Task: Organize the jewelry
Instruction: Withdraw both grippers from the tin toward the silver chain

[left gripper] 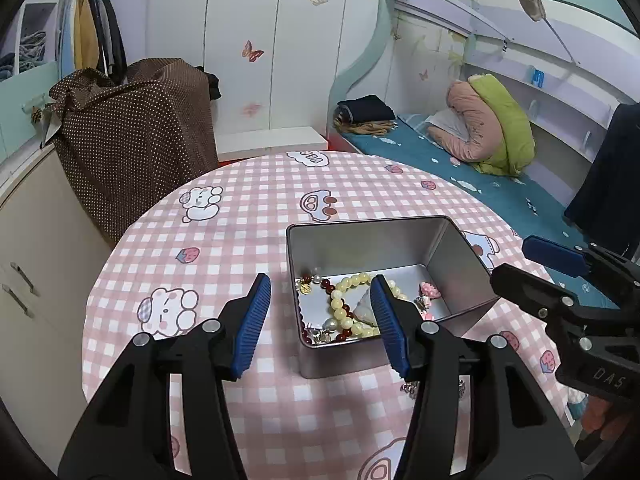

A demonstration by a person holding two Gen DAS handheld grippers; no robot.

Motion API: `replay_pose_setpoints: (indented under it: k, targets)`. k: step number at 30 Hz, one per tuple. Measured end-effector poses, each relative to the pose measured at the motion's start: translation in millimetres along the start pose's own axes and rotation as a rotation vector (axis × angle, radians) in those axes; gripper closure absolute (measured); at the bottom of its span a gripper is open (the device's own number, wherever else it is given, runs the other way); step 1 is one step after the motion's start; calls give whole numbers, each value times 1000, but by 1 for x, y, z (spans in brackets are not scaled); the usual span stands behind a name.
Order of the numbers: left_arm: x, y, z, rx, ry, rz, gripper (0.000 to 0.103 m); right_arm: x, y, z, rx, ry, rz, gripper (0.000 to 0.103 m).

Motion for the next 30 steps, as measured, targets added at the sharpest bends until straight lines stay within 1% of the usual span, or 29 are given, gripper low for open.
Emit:
replay_pose_setpoints:
  k: [7,9,12,13,14,17,20,24,26,29,30]
  targets:
    - [1,-9,-5,3,7,-4,49,3,-7,-3,6,19,-17,45]
    - [1,-12,-8,4,12,-8,46,6,-10,-7,4,31,-25,45]
    - [0,-18,-14,1,15,-16,45,12,-16,-17,1,66,-44,45]
    - [0,-20,-17,-1,16,-19,43,14,-17,-21,-4,81,-48,45]
    - [-1,-22,-21,-2,18,-22,40,16,-18,-26,-12,95,-51,45]
    - [-2,-22,-33,-25,19,-17,40,16,-16,-41,-45,108,-44,45]
    - [-2,-23,-44,-48,17,-33,40,13,-11,-54,-86,107,-27,45]
    - [-2,-21,-56,-73,19,-33,38,4,-1,-68,-140,88,-1,46]
    - [-3,-21,-61,-84,15,-43,37,-3,6,-75,-164,79,19,50]
    - [-3,-20,-65,-97,17,-43,35,-8,15,-79,-190,66,26,57]
    - [-3,-19,-67,-101,18,-44,35,-9,17,-81,-195,64,27,57]
Point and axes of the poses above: each gripper's, at about its wrist camera, not at the fingertips, and y roughly the way its jaws point, x to its right, z to its top, the point moved 7 cm from there along y, roughly the way its jaws point, and after that the axes turned 14 degrees about z, right-handed, at the moved point
